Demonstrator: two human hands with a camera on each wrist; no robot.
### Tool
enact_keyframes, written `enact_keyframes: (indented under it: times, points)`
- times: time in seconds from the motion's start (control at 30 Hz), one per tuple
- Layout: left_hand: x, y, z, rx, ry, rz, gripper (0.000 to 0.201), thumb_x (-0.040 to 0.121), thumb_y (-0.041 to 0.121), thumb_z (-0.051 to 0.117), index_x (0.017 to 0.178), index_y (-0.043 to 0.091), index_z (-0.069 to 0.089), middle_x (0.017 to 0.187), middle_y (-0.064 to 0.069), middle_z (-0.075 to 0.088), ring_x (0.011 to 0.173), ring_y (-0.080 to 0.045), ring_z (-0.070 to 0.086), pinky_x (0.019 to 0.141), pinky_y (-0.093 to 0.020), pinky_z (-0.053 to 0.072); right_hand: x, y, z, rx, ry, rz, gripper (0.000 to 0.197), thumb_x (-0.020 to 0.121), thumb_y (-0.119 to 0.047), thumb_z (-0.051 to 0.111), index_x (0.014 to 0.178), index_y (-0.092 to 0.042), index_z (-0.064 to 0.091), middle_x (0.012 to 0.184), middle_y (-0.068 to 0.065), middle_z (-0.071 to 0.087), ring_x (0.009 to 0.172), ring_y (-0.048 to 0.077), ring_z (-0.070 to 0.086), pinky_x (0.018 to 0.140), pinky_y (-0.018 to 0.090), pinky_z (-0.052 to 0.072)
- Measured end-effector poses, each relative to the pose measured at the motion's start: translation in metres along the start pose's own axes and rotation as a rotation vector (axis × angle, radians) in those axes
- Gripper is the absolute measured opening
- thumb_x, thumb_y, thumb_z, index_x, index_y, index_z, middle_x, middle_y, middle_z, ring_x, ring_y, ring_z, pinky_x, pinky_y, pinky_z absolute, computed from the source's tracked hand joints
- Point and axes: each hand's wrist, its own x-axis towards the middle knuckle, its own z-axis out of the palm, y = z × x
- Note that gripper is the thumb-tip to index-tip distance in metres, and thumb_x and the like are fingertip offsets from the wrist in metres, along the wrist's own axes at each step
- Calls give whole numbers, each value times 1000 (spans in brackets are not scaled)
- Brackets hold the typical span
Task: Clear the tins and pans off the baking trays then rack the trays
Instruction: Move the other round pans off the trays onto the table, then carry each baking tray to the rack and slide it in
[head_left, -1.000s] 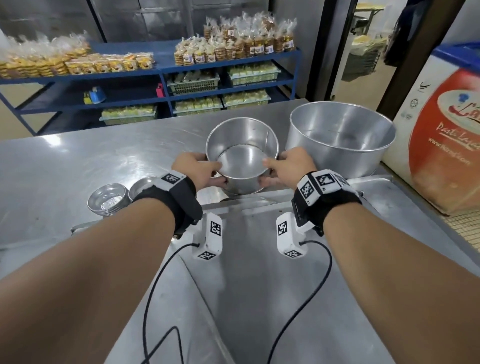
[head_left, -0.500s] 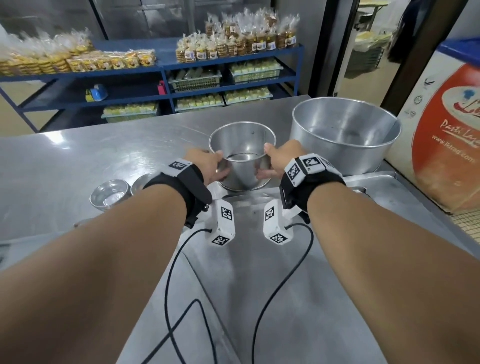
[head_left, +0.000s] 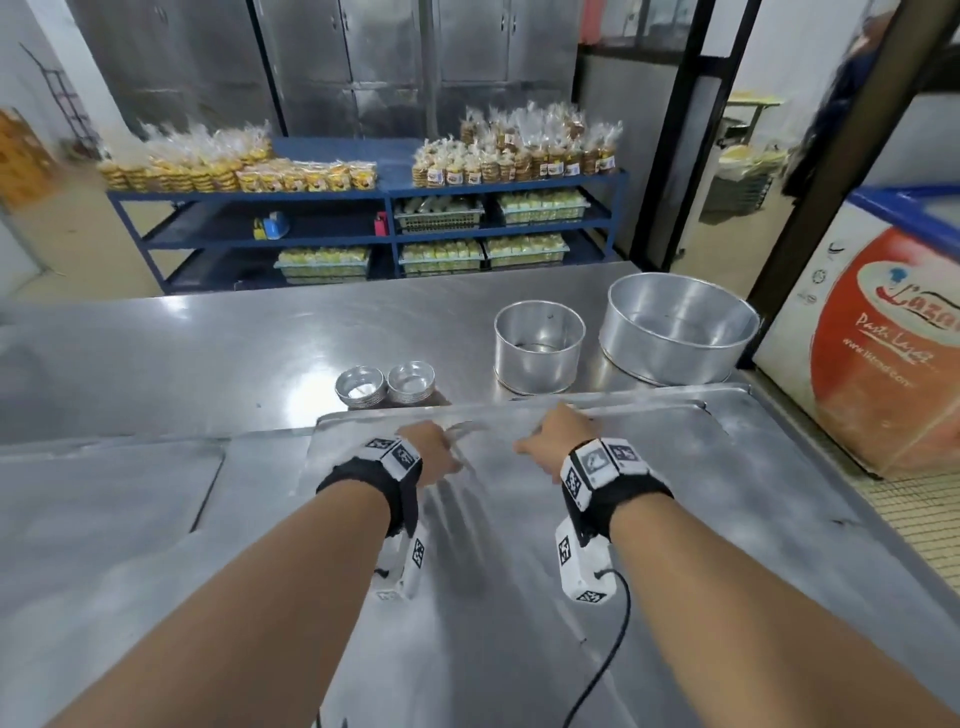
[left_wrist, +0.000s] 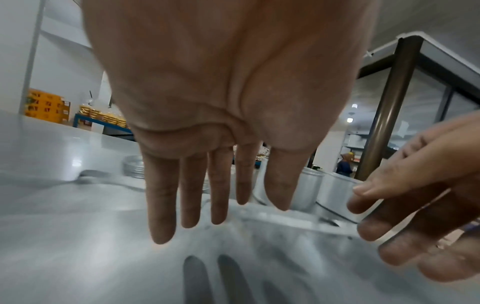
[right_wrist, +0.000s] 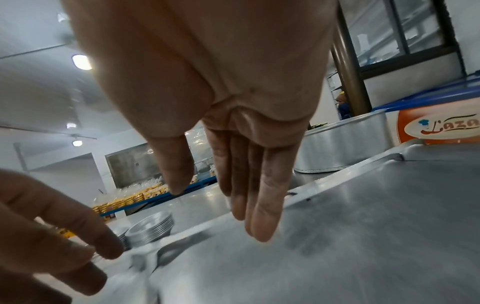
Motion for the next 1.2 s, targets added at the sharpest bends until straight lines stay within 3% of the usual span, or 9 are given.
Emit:
enact_keyframes:
  times: [0.13,0.27,0.37,0.47,0.63,0.87,0.97,1.07,1.2]
  points:
    - [-79,-65,32,96,-72,-33,57,98,38,61,149,17,47,152,-4,48,136,-26,49,107,-31,41,-90,-10,40,-101,-73,10,18,80,-27,74,86,-12,65,103,11,70,100,27,67,72,23,46]
    - [-167,-135,67,142,-110,-35,60,102,38,52,155,18,35,157,-5,42,141,-25,44,111,-31,39,-179,-18,96,-194,-154,46,19,84,-26,67,79,-8,63,92,11,65,96,25,66,62,20,42]
    - [-229,-190,94,189,-151,-37,59,99,35,57,154,22,38,157,-7,39,143,-27,41,112,-32,37,-243,-24,147,-233,-190,85,31,82,-28,67,104,-7,70,111,9,71,106,26,67,79,24,49]
    - [-285,-243,120,218,-134,-52,69,94,32,62,156,25,33,154,-10,31,139,-34,39,111,-38,42,-303,-34,198,-286,-188,117,37,78,-33,64,108,-12,68,116,7,69,111,27,64,90,26,49]
    - [-372,-309,154,162,-101,-73,90,90,56,63,159,41,7,169,4,-9,155,-30,-4,118,-63,22,-392,-47,263,-322,-130,110,49,85,-36,58,131,-20,54,145,11,36,135,36,31,112,40,32]
    - [-447,-356,178,152,-25,-71,81,94,64,48,160,43,6,170,4,-12,157,-24,-7,123,-60,6,-466,-64,325,-256,-95,90,86,80,-52,60,153,-26,23,163,17,-5,149,41,-6,122,49,7]
    - [-470,-372,174,174,63,-192,79,93,66,46,158,46,5,170,-2,-10,155,-34,-9,120,-63,-1,-487,-66,341,-315,-92,54,91,83,-56,54,157,-23,11,162,20,-11,148,43,-10,122,51,1]
    - [-490,-394,166,65,188,-483,88,91,64,51,158,42,-2,168,-9,-15,154,-39,-8,119,-65,9,-500,-66,350,-300,-81,32,88,88,-54,51,158,-20,9,162,20,-13,148,43,-11,122,50,1]
    - [-506,-412,159,-401,347,-790,85,81,38,72,148,29,21,143,-24,28,131,-46,34,105,-58,37,-509,-65,356,-229,-80,11,86,92,-48,50,158,-16,6,161,19,-16,148,41,-16,122,47,2]
